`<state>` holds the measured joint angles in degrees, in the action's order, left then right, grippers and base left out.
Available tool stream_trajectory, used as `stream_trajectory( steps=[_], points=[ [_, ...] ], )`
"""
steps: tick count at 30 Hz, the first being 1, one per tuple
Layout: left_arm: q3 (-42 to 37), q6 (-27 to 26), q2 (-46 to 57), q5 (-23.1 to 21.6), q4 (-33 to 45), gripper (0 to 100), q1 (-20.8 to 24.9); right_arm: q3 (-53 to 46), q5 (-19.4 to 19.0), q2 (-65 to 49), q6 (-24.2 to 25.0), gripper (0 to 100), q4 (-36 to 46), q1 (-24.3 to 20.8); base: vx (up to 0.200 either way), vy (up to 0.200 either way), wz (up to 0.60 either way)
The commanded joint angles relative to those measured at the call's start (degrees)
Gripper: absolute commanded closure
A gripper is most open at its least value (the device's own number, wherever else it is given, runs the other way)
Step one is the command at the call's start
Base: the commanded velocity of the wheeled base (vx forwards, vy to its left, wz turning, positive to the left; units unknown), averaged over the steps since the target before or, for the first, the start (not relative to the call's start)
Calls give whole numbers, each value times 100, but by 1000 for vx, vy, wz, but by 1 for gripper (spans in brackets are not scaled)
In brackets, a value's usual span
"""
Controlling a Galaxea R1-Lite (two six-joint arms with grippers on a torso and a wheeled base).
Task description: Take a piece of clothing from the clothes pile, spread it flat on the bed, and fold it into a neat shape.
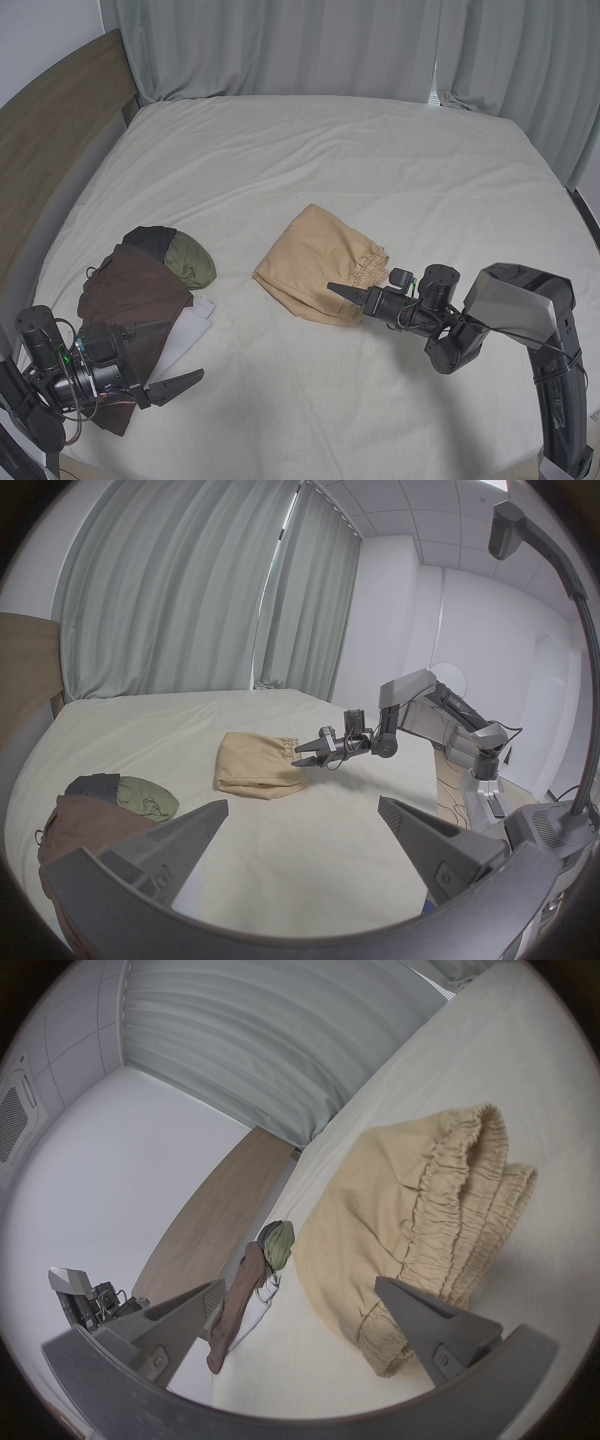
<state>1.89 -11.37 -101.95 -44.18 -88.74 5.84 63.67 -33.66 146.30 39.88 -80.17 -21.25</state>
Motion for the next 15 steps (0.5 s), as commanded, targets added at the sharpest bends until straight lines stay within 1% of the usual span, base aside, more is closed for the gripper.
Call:
stream_trajectory(
  steps=[1,3,5,7,9,10,11,14,15],
  points=[
    [-4,4,-9,-3,-3,0,-4,-4,0,206,-6,0,-8,15,0,0,0],
    [4,30,-18,-12,-3,0,5,-21,0,197,3,0,-34,15,0,0,0],
    [13,48,8,-170,5,0,14,-153,-9,48,3,0,-245,7,0,0,0],
    [22,65,44,-355,5,0,14,-364,-9,-348,3,0,-377,-29,0,0,0],
    [31,91,70,-416,-3,0,14,-751,-9,-937,-15,0,-395,-72,0,0,0],
    [31,100,70,-416,-3,0,14,-988,8,-1288,-76,0,-386,-99,0,0,0],
    [31,100,70,-425,-3,0,31,-1190,8,-1622,-252,0,-368,-134,0,0,0],
    [31,109,70,-425,5,0,128,-1524,8,-2062,-551,0,-307,-143,0,0,0],
    [22,109,88,-425,5,0,181,-1814,8,-2396,-780,0,-219,-116,0,0,0]
  ],
)
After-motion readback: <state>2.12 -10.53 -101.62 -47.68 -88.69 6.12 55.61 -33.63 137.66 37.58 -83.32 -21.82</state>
